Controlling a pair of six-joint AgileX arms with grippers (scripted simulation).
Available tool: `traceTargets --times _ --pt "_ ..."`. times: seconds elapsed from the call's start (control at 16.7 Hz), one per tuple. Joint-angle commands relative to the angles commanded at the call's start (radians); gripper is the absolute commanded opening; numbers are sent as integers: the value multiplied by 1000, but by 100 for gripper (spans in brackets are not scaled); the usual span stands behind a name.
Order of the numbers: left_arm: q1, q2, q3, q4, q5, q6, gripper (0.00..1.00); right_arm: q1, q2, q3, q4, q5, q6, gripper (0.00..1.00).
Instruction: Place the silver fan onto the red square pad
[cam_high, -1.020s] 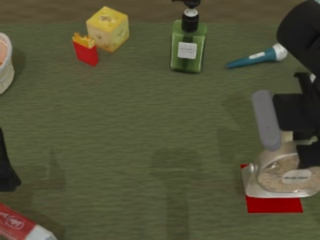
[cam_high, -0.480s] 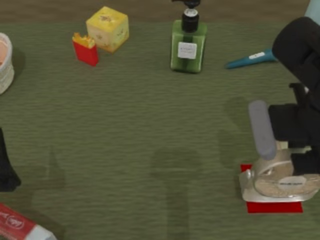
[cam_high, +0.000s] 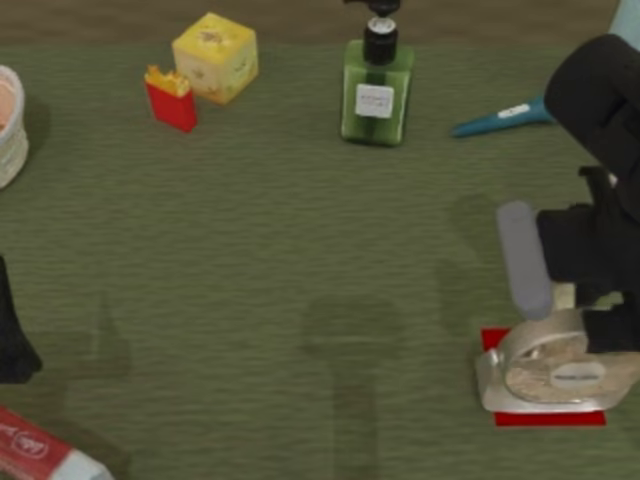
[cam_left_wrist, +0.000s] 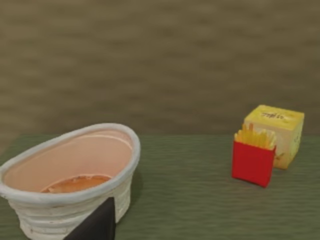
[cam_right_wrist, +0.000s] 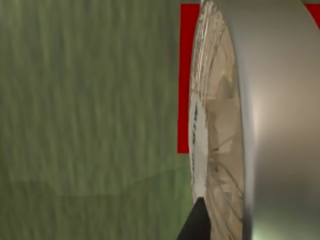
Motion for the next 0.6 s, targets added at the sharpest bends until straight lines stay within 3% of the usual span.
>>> traceTargets --times 0.24,0.6 --pt "0 0 0 0 0 0 100 0 0 0 0 0 0 98" --pt "0 0 0 0 0 0 100 0 0 0 0 0 0 100"
